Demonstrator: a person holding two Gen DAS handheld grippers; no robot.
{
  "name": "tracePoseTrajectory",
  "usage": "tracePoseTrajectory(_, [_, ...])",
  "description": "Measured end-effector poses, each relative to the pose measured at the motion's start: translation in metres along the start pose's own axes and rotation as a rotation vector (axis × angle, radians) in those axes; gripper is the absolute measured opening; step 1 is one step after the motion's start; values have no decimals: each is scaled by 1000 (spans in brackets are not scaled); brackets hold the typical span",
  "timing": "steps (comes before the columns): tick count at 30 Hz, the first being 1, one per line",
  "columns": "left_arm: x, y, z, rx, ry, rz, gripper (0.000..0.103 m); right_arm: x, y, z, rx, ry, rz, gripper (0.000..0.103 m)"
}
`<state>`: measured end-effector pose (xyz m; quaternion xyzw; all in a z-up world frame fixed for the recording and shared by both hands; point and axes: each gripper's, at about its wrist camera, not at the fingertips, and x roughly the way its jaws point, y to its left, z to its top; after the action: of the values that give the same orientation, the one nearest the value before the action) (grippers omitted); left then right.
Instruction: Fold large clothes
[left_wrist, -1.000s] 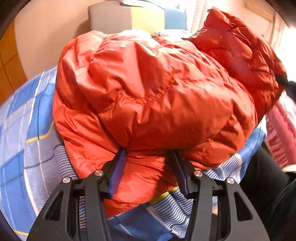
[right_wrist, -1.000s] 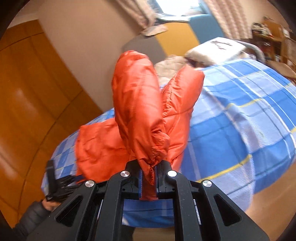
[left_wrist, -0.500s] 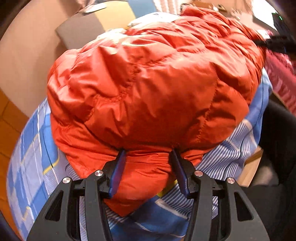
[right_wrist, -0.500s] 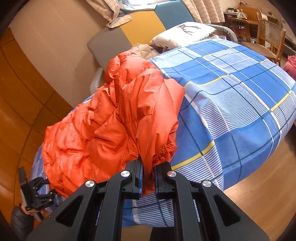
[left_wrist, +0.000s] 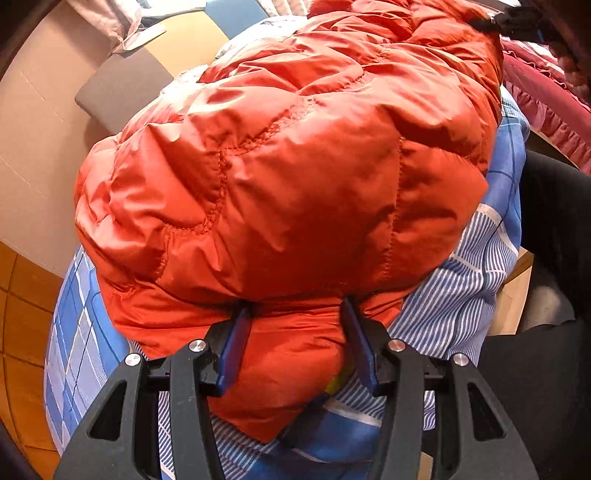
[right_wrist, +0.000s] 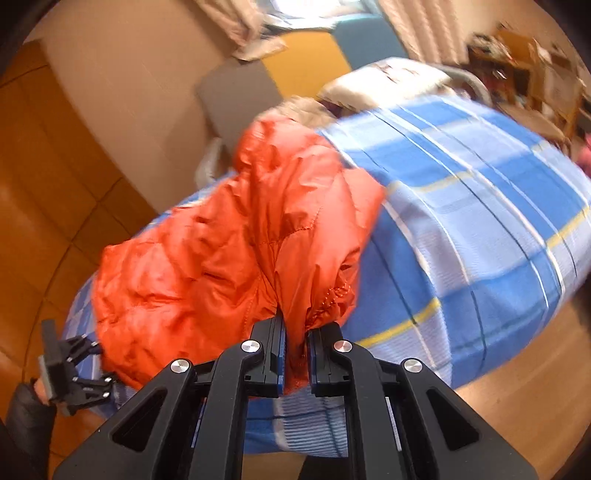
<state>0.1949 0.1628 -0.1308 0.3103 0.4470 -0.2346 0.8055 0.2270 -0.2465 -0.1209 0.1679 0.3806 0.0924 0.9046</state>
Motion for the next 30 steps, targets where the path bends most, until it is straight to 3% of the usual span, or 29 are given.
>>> tracePoseTrajectory(9, [17,17,-7,-16,-8,-38,50,-21,95,4,-237,-42,168,9])
tracePoseTrajectory(15, [21,25,-8,-24,-3,-46,50,-14,164,-15,-410,0,270,9])
tracePoseTrajectory(30, [21,31,-10,-12,-3,-59,50,0,220,-55,-600,72,281,9])
